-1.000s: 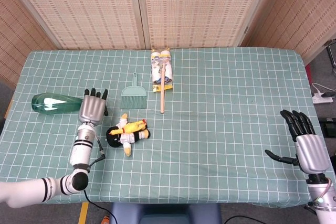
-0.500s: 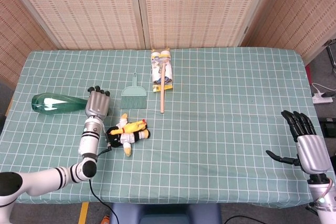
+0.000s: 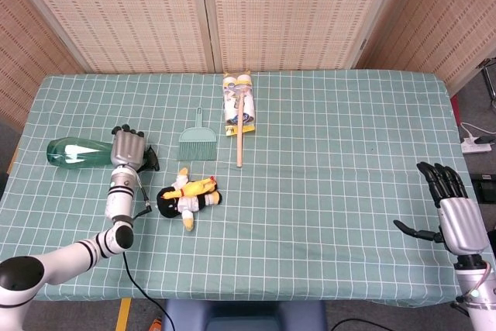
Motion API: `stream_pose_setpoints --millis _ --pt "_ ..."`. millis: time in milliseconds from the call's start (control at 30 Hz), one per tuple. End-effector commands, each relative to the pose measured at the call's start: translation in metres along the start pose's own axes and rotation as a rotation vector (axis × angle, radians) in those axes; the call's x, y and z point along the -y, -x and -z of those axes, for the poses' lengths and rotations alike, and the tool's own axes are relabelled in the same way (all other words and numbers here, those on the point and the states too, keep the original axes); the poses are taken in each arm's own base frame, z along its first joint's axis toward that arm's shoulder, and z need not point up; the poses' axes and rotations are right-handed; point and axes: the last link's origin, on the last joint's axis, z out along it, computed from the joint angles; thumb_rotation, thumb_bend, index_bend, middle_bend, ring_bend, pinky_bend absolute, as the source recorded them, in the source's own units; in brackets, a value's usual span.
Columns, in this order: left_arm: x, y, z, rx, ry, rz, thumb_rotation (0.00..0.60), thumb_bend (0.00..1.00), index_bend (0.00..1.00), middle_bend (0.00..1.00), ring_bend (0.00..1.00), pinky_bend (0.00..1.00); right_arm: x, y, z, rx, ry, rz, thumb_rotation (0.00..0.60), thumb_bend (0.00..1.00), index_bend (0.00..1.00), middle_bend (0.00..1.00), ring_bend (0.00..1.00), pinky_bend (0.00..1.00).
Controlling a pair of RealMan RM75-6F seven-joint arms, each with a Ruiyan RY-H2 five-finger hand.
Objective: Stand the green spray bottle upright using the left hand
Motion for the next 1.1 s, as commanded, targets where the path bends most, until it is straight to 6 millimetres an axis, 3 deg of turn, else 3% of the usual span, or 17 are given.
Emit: stream_pose_setpoints --millis 33,467,800,1100 --pt "-0.001 0.013 -0.002 0.027 0.007 0.004 0.600 0.24 0.28 0.27 0.17 0.30 0.000 0.001 -0.001 0.004 0.001 0.005 0.600 0.00 0.04 0.07 0.00 0.00" --pt "-0.001 0.028 -0.016 0.009 -0.001 0.021 0.600 0.24 0.30 0.26 0.17 0.30 0.001 0.004 -0.004 0.009 0.024 0.012 0.600 0.00 0.04 0.07 0.00 0.00" --pt "0.008 0.037 -0.022 -0.018 -0.033 -0.081 0.600 0.24 0.42 0.26 0.17 0.29 0.001 0.004 -0.005 0.009 0.030 0.016 0.600 0.00 0.04 0.07 0.00 0.00" --pt "0.006 0.049 -0.023 0.024 -0.033 -0.096 0.600 0.24 0.36 0.24 0.16 0.28 0.001 0.004 -0.005 0.010 0.029 0.012 0.600 0.00 0.05 0.07 0.00 0.00"
